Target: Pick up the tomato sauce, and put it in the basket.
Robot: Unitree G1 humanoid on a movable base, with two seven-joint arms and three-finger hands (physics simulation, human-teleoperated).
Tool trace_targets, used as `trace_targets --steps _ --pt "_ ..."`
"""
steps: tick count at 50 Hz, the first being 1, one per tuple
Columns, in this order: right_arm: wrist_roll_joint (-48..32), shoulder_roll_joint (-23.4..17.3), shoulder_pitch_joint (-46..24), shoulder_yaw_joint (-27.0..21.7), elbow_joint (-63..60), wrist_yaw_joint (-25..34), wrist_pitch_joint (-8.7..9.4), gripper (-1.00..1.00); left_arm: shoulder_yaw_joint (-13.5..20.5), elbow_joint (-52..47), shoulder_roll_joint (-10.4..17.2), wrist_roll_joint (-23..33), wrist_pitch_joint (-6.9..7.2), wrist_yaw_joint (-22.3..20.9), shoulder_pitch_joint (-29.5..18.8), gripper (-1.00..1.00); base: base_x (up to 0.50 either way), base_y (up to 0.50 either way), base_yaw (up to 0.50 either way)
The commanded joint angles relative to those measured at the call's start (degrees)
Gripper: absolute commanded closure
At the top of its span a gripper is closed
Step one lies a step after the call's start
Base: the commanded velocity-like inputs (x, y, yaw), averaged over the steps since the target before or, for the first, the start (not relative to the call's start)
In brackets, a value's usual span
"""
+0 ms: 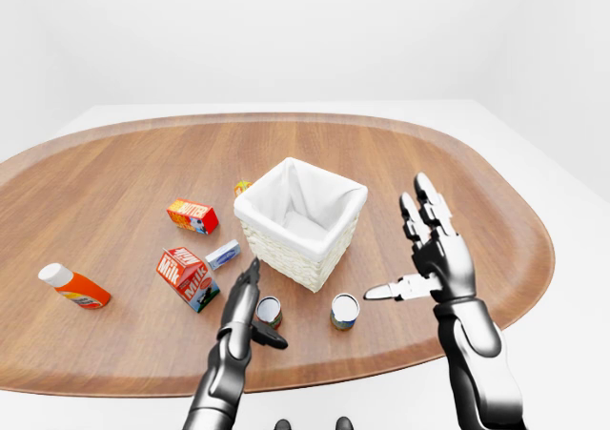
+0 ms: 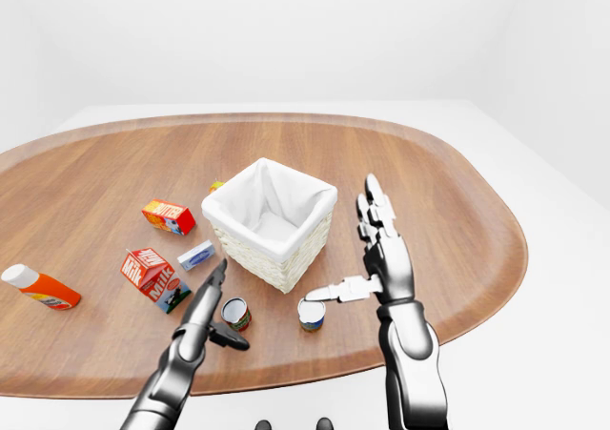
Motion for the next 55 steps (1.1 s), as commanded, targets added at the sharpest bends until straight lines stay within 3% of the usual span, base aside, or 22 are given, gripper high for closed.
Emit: trace_targets --steps 1,24,55 --pt "-0.1 0.0 0.1 0.0 0.0 0.1 0.0 -1.0 0.1 1.1 0.1 -0.3 0.0 0.4 -0.4 -1.0 0.0 0.0 0.0" --pt "-0.2 0.1 0.7 0.4 -0.4 0.2 0.0 -1.0 1.0 7.9 0.7 -1.6 0.0 2.4 -3.1 -1.0 0.0 0.0 0.0" --pt "-0.1 0.1 0.4 0.2 -0.2 0.2 0.0 -1.0 0.9 6.4 0.6 -1.2 0.0 1.7 -3.5 -1.0 0.0 0.0 0.0"
